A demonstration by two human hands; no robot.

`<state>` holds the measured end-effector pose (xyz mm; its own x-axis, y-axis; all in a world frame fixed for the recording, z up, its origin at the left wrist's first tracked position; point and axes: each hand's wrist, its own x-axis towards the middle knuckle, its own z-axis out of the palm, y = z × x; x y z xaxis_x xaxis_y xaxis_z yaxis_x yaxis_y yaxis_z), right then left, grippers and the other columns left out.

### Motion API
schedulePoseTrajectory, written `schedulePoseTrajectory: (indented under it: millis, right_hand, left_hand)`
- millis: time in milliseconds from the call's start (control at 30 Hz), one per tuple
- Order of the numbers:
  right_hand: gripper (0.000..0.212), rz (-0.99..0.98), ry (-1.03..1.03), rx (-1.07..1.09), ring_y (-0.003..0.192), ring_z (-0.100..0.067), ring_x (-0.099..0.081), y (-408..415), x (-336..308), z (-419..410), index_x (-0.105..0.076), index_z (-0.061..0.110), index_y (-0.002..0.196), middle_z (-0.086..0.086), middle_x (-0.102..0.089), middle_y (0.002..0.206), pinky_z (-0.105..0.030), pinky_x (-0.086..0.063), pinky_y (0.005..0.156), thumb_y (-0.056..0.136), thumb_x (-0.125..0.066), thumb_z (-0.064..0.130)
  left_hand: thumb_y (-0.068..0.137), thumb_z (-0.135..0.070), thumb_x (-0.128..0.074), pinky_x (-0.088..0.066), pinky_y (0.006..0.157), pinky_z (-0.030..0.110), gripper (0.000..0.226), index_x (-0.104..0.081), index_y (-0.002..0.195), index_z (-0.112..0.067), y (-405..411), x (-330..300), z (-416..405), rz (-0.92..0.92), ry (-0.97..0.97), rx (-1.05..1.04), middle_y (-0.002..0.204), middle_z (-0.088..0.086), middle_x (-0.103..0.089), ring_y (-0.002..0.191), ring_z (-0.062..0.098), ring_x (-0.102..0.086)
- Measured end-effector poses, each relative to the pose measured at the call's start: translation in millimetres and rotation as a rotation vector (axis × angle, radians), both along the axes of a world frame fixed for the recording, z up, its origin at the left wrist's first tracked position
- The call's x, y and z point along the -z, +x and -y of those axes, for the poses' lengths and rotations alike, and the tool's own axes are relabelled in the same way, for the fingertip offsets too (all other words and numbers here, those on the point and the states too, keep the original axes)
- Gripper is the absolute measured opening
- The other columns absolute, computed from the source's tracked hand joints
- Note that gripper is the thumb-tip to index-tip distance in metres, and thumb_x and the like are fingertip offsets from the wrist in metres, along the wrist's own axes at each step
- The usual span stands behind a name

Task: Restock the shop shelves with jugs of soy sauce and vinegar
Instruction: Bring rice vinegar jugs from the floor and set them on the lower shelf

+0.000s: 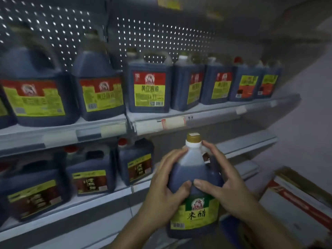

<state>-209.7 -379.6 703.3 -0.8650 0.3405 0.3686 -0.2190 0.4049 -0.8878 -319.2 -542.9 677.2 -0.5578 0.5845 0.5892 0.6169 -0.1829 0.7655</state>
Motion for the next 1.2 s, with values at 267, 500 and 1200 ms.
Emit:
schedulePoseTrajectory:
  millis: [267,500,1200]
  right_hand:
    - [0.083,0.099,-0.073,-0.161,0.133,-0.016,-0.057,-90.1,65.2,-99.6,-0.044,0.048,0.148,0.016,-0.052,0.148,-0.049,-0.057,0.099,0.084,-0.082,0.012]
    - [0.086,0.161,-0.017,-0.330,0.132,-0.010,-0.056,-166.1,80.6,-174.7,-0.039,0.057,0.148,0.014,-0.051,0.146,-0.048,-0.057,0.100,0.082,-0.083,0.025]
    - [0.081,-0.077,0.160,-0.387,0.140,0.002,-0.043,-278.2,144.6,-210.7,-0.040,0.059,0.145,0.032,-0.044,0.148,-0.039,-0.041,0.118,0.082,-0.083,0.031]
  left_hand:
    - [0.090,-0.003,-0.072,-0.040,0.110,0.019,0.069,-0.045,0.145,-0.035,-64.8,59.4,-84.8,0.081,-0.066,-0.129,0.149,-0.021,-0.044,0.141,0.006,-0.043]
    - [0.090,-0.012,-0.074,-0.042,0.106,0.015,0.076,-0.036,0.153,-0.031,-107.4,72.1,-142.6,0.097,-0.105,-0.292,0.151,-0.016,-0.044,0.139,0.006,-0.046]
    - [0.097,-0.033,-0.067,-0.049,0.105,0.027,0.046,-0.053,0.140,-0.026,-205.2,119.2,-172.4,-0.005,-0.337,-0.438,0.139,-0.002,-0.055,0.130,0.010,-0.054]
